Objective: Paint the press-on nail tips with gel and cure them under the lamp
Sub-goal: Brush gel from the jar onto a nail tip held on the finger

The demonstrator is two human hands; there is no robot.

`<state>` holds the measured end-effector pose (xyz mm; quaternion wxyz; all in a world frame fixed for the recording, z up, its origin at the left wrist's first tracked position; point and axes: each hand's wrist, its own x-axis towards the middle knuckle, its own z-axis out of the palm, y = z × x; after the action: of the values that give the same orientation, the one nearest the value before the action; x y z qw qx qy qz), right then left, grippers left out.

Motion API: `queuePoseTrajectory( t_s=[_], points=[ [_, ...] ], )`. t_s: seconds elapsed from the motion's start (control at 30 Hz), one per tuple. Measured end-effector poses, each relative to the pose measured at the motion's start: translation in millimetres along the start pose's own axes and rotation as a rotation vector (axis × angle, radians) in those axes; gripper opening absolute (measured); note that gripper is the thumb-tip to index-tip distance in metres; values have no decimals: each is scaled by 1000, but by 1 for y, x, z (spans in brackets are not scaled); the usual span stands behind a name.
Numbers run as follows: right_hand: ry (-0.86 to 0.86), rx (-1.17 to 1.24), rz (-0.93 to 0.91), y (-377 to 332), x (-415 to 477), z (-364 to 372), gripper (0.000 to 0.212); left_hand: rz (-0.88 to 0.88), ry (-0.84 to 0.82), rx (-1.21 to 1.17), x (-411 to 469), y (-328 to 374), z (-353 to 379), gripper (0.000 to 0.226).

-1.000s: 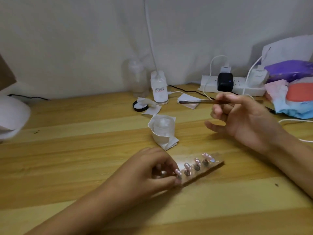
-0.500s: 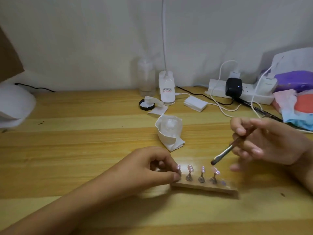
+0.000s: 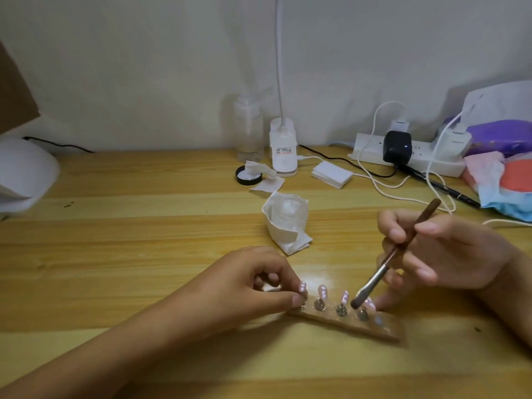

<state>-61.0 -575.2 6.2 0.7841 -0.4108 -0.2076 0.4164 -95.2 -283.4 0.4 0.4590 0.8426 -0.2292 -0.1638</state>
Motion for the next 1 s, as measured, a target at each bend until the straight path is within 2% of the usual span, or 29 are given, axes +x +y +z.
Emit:
queuePoseTrajectory(
  t_s=[0.13, 0.23, 0.47, 0.57, 0.67, 0.73, 0.87, 0.93, 1.0],
  points=[
    [-13, -35, 43, 4, 4, 5, 17, 13, 19, -3, 1, -4, 3, 17],
    [-26, -90, 7, 11, 8, 16, 18, 37, 67, 11, 1, -7, 7, 9],
    [-240, -55, 118, 24, 20, 30, 17, 59, 155, 59, 2, -7, 12, 7],
    [-254, -44, 150, 25, 20, 27, 17, 3, 164, -38, 4, -6, 10, 6],
    [-216, 27, 115, 21, 20, 23, 19, -26, 215, -308, 4, -4, 9, 7],
    [-63, 96, -6, 17, 25, 21, 25, 17, 331, -489, 3, -2, 9, 4],
    [685, -65, -365, 20, 40, 21, 38, 44, 511, -690, 8, -2, 6, 9],
    [825, -184, -445, 25, 42, 21, 38, -7, 467, -809, 13, -3, 4, 14],
    [841, -328, -514, 29, 40, 23, 31, -51, 347, -926, 17, -4, 2, 18]
  ],
)
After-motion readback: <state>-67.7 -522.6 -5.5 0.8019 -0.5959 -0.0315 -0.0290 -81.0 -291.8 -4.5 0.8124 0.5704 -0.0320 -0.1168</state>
